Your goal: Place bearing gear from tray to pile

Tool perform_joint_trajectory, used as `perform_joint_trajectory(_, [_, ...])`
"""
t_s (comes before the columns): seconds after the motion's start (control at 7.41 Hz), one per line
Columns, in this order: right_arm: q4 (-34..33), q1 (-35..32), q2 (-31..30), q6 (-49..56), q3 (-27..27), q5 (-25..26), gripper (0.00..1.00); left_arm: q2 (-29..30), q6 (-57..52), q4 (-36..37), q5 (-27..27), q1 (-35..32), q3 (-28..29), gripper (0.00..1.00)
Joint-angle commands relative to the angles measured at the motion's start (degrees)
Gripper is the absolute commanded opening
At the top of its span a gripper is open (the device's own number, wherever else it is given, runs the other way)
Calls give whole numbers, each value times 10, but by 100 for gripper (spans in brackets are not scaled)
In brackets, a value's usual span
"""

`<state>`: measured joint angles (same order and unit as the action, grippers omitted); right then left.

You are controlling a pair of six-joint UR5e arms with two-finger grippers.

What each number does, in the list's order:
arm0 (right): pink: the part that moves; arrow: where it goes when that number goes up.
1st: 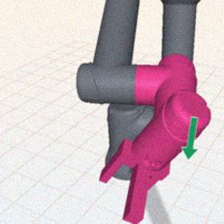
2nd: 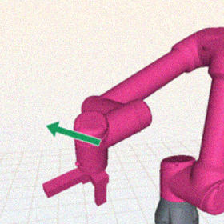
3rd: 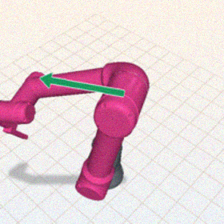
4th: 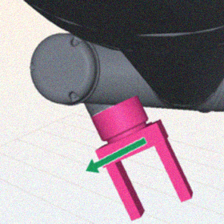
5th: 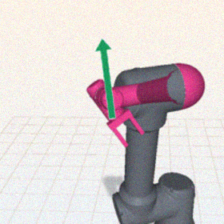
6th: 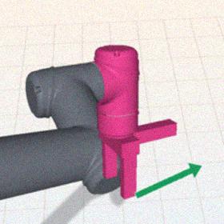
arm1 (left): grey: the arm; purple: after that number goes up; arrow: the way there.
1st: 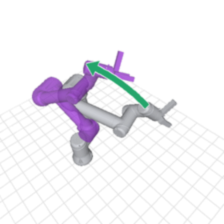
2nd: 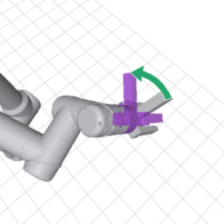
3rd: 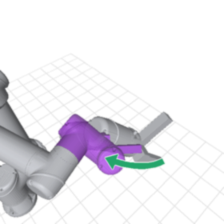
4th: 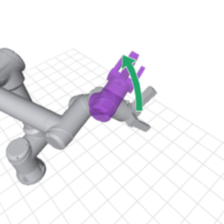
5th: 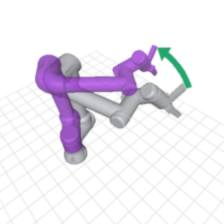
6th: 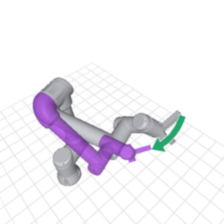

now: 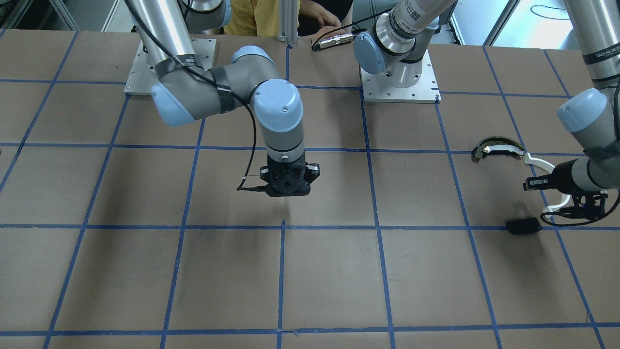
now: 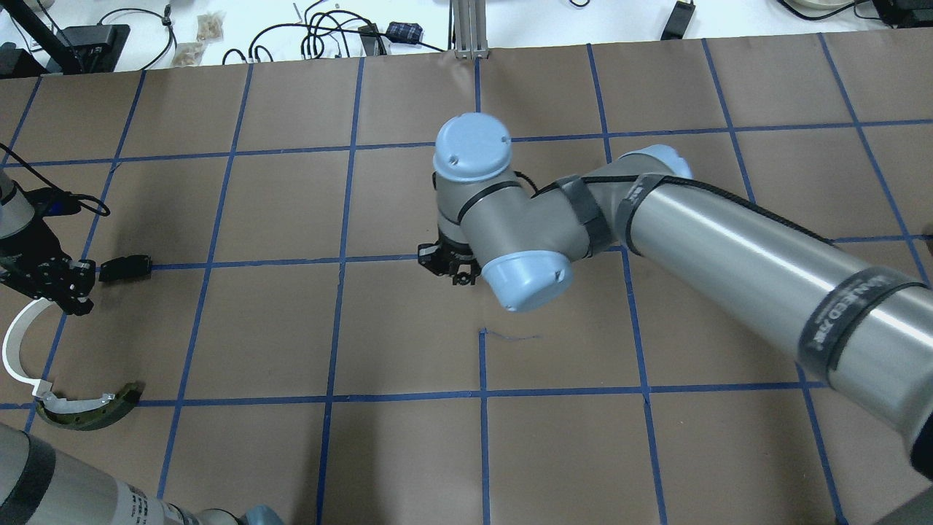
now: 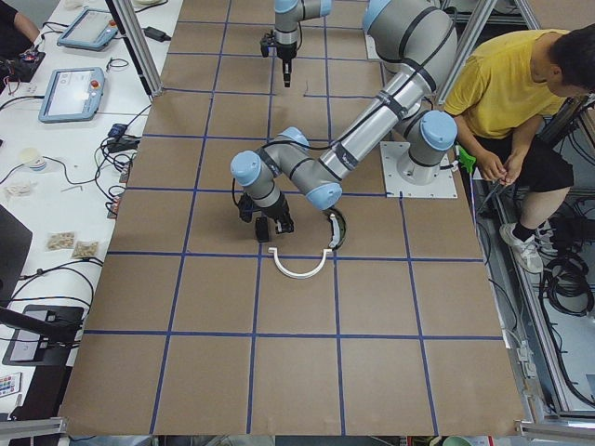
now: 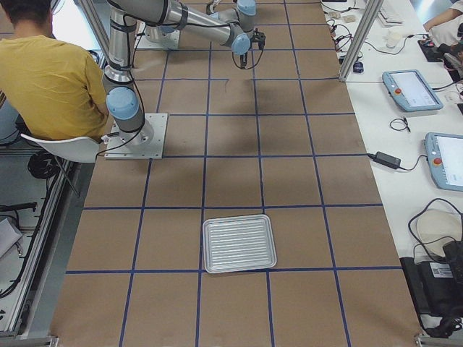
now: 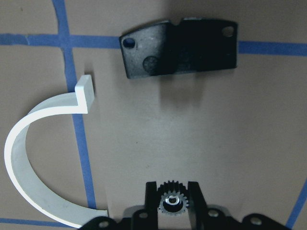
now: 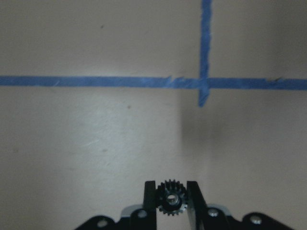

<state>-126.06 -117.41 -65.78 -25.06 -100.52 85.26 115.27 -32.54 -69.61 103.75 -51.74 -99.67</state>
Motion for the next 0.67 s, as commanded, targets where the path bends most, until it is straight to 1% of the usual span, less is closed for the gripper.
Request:
perform_joint_trajectory(0.0, [-8,-36,27,-23,-2,-1,16,22,-7,20,1,5,-6,0])
perform_joint_trajectory(0.13, [-13,-34,27,-4,1,1,66,24,-7,20,0,5,-6,0])
perform_joint_trajectory(0.27, [-34,-16,23,37,4,9,100,27,0,24,-2,4,-6,60])
perform_joint_trajectory(0.4, [-36,35,18,58,9,-2,100,28,3,24,-1,3,-6,100])
perform_joint_trajectory(0.54, [-13,86,6,63,33,-1,100,28,0,25,-2,1,-6,100])
